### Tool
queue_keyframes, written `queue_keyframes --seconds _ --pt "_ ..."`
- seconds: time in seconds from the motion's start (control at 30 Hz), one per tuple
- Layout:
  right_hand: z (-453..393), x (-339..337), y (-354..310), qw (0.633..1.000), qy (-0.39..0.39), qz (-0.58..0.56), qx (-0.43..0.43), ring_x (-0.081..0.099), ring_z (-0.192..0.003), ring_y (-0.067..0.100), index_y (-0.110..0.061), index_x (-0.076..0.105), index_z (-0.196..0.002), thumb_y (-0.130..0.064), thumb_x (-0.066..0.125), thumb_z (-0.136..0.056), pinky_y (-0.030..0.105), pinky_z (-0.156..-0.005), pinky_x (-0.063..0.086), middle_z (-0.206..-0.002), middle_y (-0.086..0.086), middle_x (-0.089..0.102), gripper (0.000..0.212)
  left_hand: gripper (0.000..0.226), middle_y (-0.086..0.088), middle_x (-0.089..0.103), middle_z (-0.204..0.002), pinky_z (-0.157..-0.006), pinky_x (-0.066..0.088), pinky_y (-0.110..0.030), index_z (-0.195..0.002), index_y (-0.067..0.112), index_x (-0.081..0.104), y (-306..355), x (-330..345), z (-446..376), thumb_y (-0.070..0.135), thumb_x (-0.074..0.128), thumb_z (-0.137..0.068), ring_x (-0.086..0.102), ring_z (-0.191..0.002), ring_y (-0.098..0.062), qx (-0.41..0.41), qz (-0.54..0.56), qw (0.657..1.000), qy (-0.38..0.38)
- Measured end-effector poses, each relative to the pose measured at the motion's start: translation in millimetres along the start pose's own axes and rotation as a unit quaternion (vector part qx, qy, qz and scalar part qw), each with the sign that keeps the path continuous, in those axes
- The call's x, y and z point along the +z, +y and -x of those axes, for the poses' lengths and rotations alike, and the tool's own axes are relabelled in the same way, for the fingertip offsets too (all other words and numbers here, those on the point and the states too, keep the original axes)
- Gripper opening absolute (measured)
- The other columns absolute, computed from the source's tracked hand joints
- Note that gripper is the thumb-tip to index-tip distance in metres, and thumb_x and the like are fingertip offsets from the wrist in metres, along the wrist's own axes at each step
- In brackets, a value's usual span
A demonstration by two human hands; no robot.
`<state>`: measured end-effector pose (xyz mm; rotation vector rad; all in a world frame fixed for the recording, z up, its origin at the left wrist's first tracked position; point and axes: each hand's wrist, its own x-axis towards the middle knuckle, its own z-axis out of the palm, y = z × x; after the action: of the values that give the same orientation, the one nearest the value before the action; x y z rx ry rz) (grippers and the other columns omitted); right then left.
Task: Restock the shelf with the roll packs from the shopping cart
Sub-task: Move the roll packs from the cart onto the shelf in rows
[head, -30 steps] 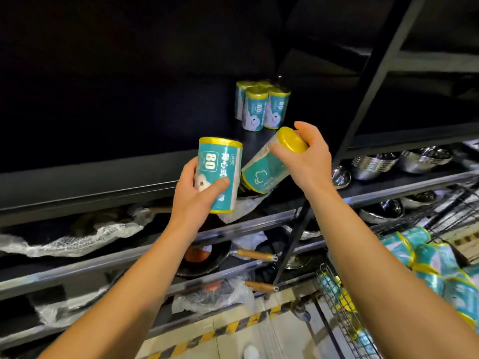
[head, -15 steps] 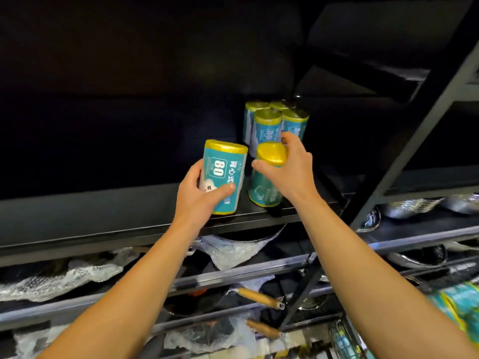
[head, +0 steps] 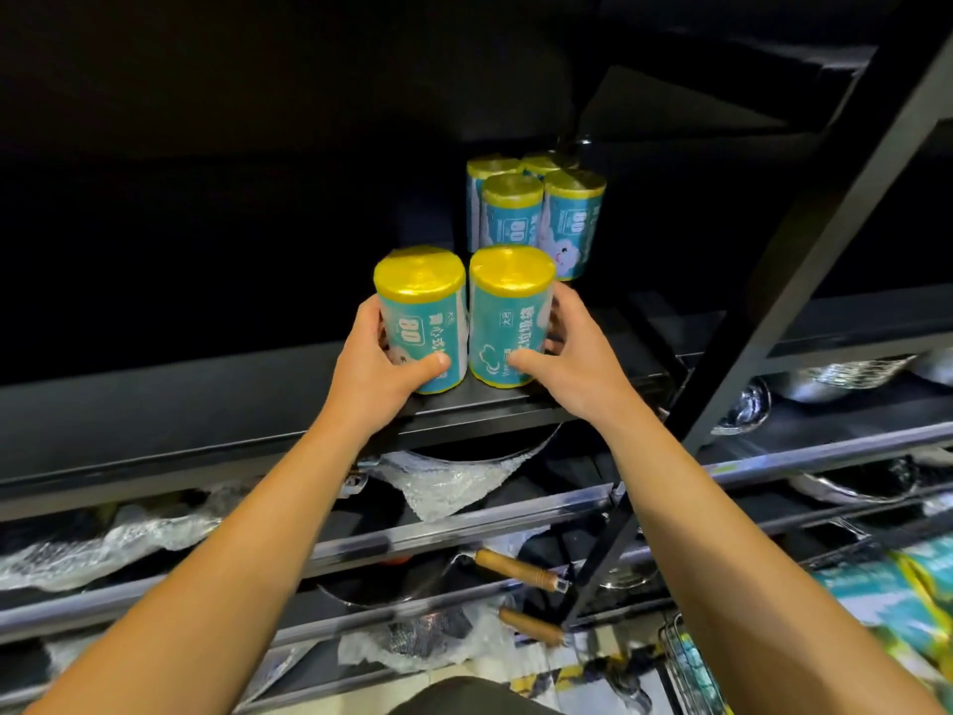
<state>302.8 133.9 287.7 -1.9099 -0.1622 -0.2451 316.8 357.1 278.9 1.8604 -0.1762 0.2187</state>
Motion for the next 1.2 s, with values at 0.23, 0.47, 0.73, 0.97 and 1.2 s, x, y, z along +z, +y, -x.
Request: queue_keyframes --seconds 0.23,0.47,0.73,0.97,1.2 --pt "10 -8 3 0.995 0.043 0.087 0.011 0.047 -0.119 0.000 -0.022 0.026 -0.154 -0.016 0.088 -0.071 0.000 -0.081 0.036 -0.131 -0.010 0.050 0.104 0.089 0.012 0.058 -0.126 -0.092 0.050 -0.020 -0.144 0.023 0.038 -1 -1 4 0.011 0.088 -0.070 0.058 -0.114 0.002 0.011 -0.027 1.000 -0.005" --pt "13 -9 3 0.987 -0.006 0.161 0.025 0.053 -0.129 0.015 -0.024 0.026 -0.155 -0.013 0.075 -0.084 0.025 -0.100 0.042 -0.143 -0.005 0.056 0.087 0.086 0.012 0.056 -0.126 -0.094 0.050 -0.026 -0.142 0.021 0.038 0 2 7 0.011 0.086 -0.071 0.058 -0.114 -0.007 0.020 -0.071 0.997 0.006" --pt "5 13 2 0.971 0.032 0.228 0.065 0.059 -0.119 0.020 -0.027 0.036 -0.138 -0.047 0.082 -0.071 0.055 -0.116 0.028 -0.118 -0.015 0.065 0.084 0.085 0.014 0.057 -0.121 -0.085 0.047 -0.015 -0.141 0.021 0.040 4 4 8 0.013 0.087 -0.070 0.058 -0.108 -0.004 0.016 -0.073 0.997 0.015" --pt "8 -18 -15 0.978 0.208 0.015 0.028 0.062 -0.101 0.009 -0.035 0.056 -0.123 -0.033 0.079 -0.066 0.025 -0.082 0.055 -0.120 0.000 0.059 0.062 0.084 0.008 0.061 -0.122 -0.089 0.052 -0.025 -0.138 0.022 0.043 0 2 2 0.011 0.089 -0.067 0.061 -0.106 -0.005 0.007 -0.040 0.999 0.013" --pt "-9 -36 -57 0.977 0.144 0.147 -0.052 0.048 -0.118 0.010 -0.018 0.043 -0.142 -0.013 0.085 -0.067 0.011 -0.092 0.041 -0.130 -0.002 0.039 0.087 0.086 0.010 0.060 -0.118 -0.080 0.048 -0.015 -0.136 0.022 0.043 3 1 -5 0.010 0.090 -0.066 0.059 -0.097 0.002 0.004 -0.039 0.999 -0.004"
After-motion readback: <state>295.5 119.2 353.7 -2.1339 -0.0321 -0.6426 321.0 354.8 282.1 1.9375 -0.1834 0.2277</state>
